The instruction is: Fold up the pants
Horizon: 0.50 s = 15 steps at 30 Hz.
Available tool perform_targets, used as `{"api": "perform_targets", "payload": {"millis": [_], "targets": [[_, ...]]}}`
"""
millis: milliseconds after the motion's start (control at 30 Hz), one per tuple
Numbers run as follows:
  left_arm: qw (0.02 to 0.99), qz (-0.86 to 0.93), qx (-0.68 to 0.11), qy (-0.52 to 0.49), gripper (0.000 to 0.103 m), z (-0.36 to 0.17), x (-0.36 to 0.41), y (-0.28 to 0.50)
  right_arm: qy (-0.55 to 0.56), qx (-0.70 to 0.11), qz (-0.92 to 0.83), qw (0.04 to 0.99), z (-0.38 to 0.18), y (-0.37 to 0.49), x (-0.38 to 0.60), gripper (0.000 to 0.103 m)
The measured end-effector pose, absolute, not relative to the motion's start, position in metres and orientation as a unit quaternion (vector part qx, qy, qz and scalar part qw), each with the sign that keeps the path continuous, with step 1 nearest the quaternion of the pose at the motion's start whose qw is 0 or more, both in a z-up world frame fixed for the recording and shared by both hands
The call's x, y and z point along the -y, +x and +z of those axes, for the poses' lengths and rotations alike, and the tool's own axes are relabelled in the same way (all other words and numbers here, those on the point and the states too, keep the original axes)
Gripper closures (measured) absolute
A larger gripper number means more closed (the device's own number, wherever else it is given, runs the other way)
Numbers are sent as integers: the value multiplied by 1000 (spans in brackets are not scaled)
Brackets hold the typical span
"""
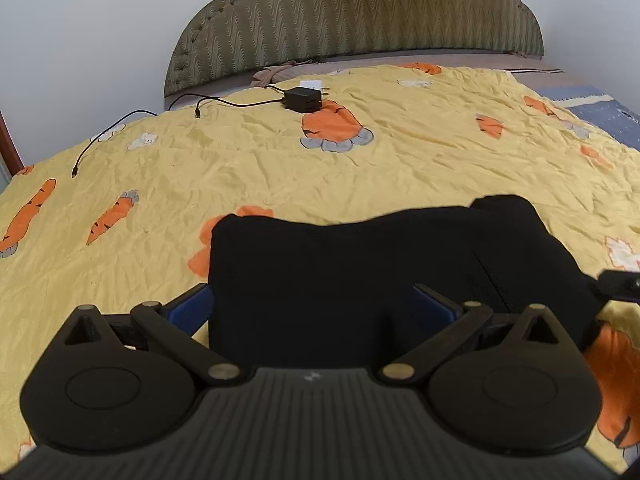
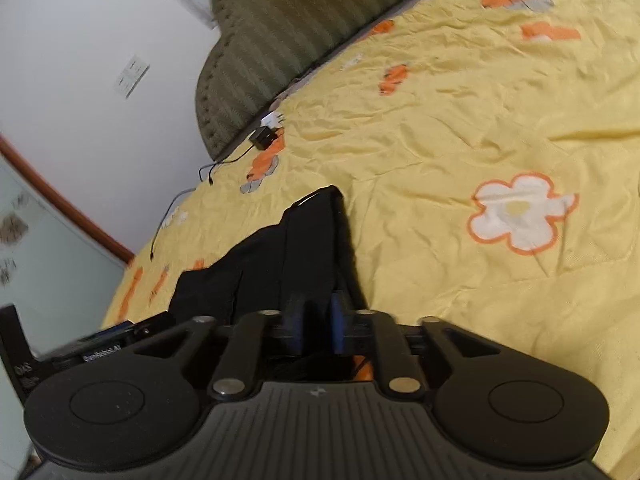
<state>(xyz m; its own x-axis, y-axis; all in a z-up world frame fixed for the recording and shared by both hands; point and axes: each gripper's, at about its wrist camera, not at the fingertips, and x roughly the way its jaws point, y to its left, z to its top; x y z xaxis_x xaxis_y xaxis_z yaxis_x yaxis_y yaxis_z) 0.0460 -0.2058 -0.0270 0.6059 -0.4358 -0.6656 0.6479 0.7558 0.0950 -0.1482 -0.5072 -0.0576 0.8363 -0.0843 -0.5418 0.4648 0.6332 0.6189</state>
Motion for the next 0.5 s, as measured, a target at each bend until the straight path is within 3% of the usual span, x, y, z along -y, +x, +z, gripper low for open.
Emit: {"api": "perform_targets", "payload": {"millis": [67,167,233,267,367,500], "targets": [[881,-302,-320,174,0,-30,207,43,378,-242,-157,880,-53,-145,498,58],[875,-303,-335,174,0,-35,208,42,293,-249,-171,907,-44,-138,479,56],[874,-301,-343,168,0,-36,208,40,234,-270,-180,917,-43,-129,466,72],[873,-304,-344,165,0,-36,208,39,224,-281,-184,915,-45,-126,463,74],[876,-309,-332,165,0,-32,210,32,223,-280,-195,913,-52,-130,466,95],[871,-311,-343,164,0,-38,213,30,219,-266,-211,915,-48,-141,466,101]]}}
